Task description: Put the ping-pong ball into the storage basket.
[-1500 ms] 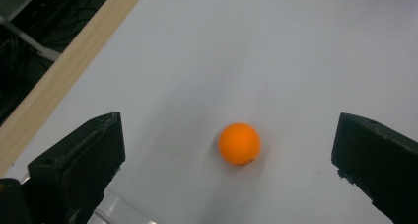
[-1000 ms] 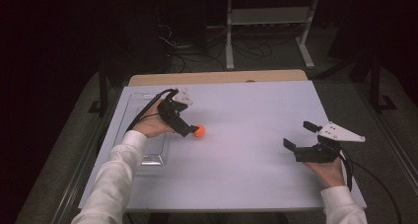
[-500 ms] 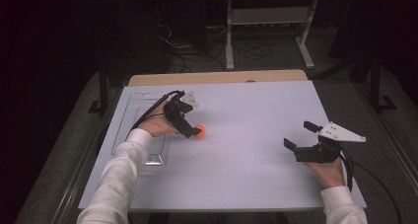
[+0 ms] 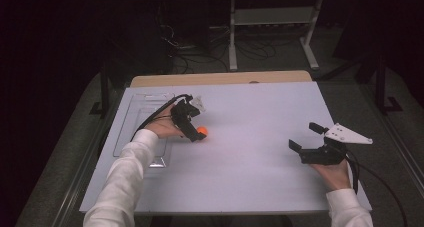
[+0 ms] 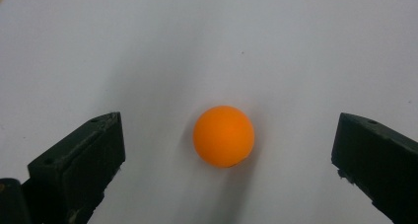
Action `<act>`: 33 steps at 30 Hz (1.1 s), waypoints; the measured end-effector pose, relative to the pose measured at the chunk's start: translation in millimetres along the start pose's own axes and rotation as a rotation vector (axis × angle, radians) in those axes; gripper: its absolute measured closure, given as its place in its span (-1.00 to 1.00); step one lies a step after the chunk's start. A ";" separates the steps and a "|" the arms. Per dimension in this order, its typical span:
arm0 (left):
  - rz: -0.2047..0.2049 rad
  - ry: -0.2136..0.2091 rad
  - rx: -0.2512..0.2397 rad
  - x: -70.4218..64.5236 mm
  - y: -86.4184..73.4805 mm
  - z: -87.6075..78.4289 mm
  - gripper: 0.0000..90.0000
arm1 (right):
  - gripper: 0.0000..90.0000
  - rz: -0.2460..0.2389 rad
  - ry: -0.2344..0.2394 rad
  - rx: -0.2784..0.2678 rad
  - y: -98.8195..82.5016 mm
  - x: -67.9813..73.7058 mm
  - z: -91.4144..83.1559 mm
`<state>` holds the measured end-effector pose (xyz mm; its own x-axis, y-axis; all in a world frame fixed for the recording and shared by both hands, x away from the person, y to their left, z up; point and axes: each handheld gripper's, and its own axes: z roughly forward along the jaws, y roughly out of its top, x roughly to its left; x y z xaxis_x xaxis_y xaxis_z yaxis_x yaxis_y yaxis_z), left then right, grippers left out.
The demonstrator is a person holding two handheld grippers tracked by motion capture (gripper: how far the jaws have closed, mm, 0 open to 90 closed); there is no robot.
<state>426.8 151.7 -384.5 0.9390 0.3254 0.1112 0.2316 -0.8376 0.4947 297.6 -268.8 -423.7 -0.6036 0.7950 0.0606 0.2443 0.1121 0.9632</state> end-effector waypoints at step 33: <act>0.049 -0.007 0.083 0.4 3.3 19.2 -0.70 | -1.00 0.004 0.004 0.004 -0.7 -1.9 -0.1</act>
<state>432.8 140.7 -399.3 0.9515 0.2799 0.1276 0.2049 -0.8861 0.4156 298.6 -270.4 -424.5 -0.6054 0.7932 0.0651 0.2499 0.1118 0.9618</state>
